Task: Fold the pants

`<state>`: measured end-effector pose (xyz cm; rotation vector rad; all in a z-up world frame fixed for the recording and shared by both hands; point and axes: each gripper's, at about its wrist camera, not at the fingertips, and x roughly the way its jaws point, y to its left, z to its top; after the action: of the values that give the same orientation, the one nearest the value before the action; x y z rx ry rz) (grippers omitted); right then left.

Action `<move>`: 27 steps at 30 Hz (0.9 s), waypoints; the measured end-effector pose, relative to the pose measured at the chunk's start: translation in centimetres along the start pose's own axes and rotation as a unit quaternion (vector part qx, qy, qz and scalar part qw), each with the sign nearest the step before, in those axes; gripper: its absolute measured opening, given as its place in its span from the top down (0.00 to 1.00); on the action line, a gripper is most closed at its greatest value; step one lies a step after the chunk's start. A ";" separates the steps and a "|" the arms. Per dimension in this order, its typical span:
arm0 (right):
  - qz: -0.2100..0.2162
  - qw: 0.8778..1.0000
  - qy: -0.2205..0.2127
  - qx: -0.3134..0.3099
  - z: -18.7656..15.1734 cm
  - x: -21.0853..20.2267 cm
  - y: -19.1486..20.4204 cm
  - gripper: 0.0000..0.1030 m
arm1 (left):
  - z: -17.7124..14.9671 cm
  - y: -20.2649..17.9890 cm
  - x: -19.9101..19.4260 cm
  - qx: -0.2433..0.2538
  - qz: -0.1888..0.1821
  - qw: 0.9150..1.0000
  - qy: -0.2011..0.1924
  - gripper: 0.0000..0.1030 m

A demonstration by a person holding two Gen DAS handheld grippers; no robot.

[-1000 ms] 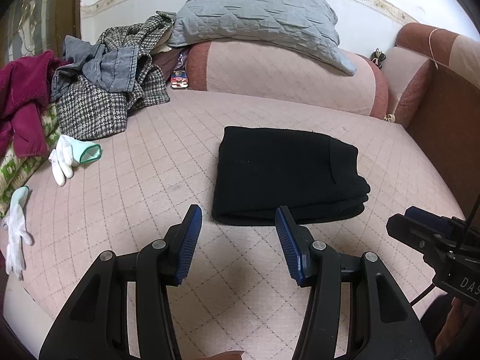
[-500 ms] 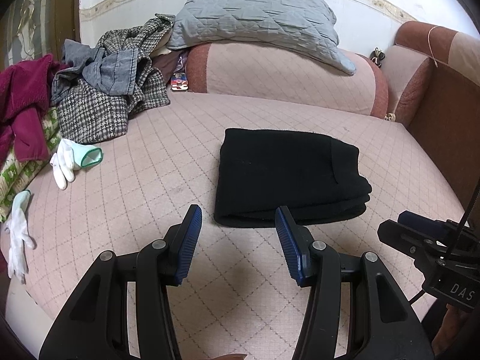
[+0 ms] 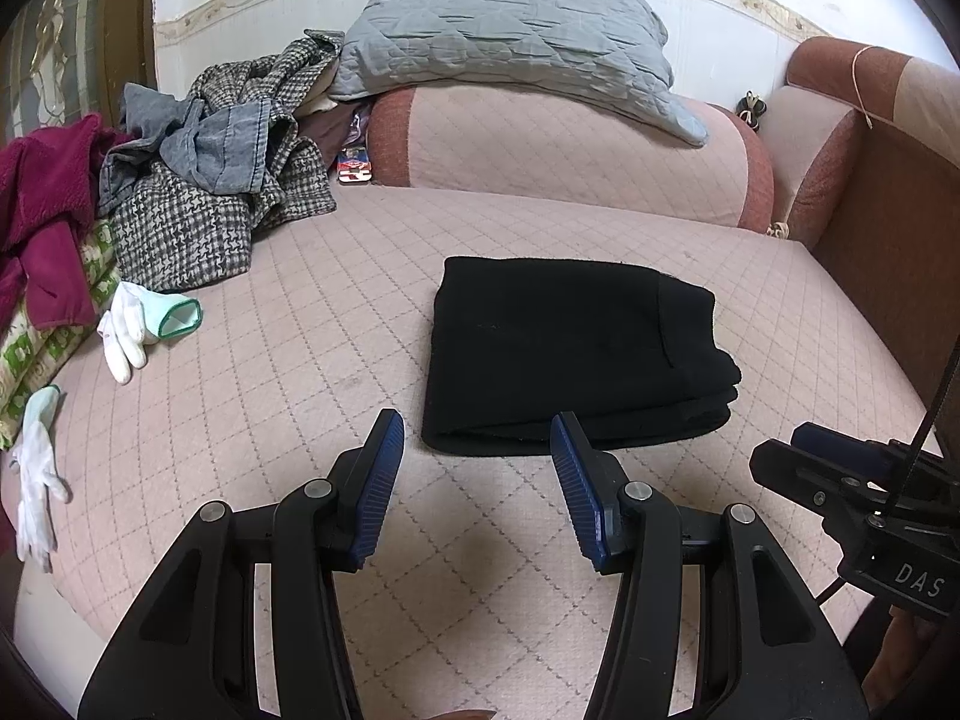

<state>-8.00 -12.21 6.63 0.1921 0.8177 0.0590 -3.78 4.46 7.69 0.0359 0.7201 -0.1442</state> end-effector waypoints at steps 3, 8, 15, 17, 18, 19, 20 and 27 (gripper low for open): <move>0.001 1.000 0.000 0.001 0.0 0.0 0.0 0.54 | 0.1 -0.1 0.0 0.002 0.001 1.000 -0.001 0.51; 0.001 1.000 0.002 0.001 0.0 0.1 -0.1 0.54 | 0.1 -0.1 0.0 0.002 0.001 1.000 -0.001 0.51; 0.002 1.000 0.006 0.001 -0.3 0.3 0.1 0.54 | 0.0 -0.1 0.0 0.002 0.002 1.000 -0.001 0.51; 0.003 1.000 0.006 0.001 -0.2 0.3 0.0 0.54 | 0.1 -0.1 0.0 0.001 0.001 1.000 0.000 0.51; 0.003 1.000 0.006 0.001 -0.2 0.3 0.0 0.54 | 0.1 0.1 0.1 0.001 0.001 1.000 0.001 0.51; 0.003 1.000 0.006 0.001 -0.2 0.3 0.0 0.54 | 0.1 0.2 0.1 0.000 0.000 1.000 0.002 0.51; 0.003 1.000 0.006 0.001 -0.2 0.3 0.0 0.54 | 0.1 0.2 0.1 -0.001 0.000 1.000 0.002 0.51; 0.003 1.000 0.008 0.002 -0.1 0.3 0.0 0.54 | 0.2 0.5 -0.1 -0.004 -0.014 1.000 -0.010 0.51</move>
<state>-7.89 -12.17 6.31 0.1971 0.8323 0.0647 -3.63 5.00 7.84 0.0159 0.7007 -0.1688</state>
